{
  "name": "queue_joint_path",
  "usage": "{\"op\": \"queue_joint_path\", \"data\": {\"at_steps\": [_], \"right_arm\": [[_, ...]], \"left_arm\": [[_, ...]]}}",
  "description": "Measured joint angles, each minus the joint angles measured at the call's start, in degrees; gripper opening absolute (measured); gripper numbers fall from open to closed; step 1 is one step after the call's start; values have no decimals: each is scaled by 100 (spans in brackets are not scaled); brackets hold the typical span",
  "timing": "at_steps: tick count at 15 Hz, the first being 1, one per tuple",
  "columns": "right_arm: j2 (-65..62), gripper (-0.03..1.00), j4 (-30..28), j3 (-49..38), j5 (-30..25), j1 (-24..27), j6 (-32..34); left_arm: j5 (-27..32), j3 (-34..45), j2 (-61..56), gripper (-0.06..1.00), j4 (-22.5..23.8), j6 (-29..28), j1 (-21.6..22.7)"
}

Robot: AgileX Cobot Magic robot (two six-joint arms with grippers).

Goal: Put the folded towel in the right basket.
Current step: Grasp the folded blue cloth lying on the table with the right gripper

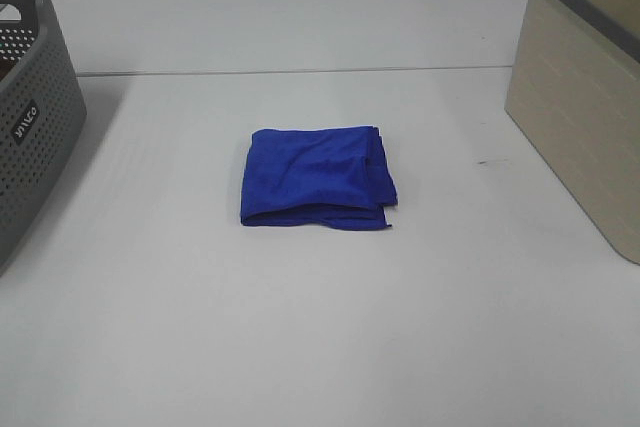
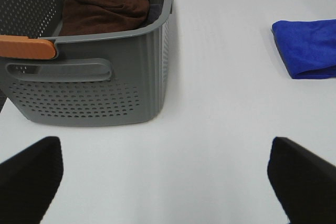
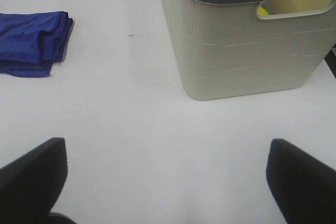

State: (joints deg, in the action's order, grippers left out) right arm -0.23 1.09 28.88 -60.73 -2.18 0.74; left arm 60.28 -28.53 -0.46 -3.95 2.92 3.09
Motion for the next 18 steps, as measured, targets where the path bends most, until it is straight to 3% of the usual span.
{"op": "queue_joint_path", "data": {"at_steps": [7,10,12,13,14,18], "right_arm": [[212,98,0,0,0,0,-74],[854,98,-6,52,0,0,-223],[2177,97,115,756,-103,0,-350],[3953,96,756,2137,-665,0,-367],[4727,96,1043,2853,-825,0,-413],[6841,96,1856,4481,-837,0,-470]], "left_arm": [[0,0,0,99,0,0,0],[0,0,0,99,0,0,0],[0,0,0,99,0,0,0],[0,0,0,99,0,0,0],[0,0,0,99,0,0,0],[0,0,0,99,0,0,0]]}}
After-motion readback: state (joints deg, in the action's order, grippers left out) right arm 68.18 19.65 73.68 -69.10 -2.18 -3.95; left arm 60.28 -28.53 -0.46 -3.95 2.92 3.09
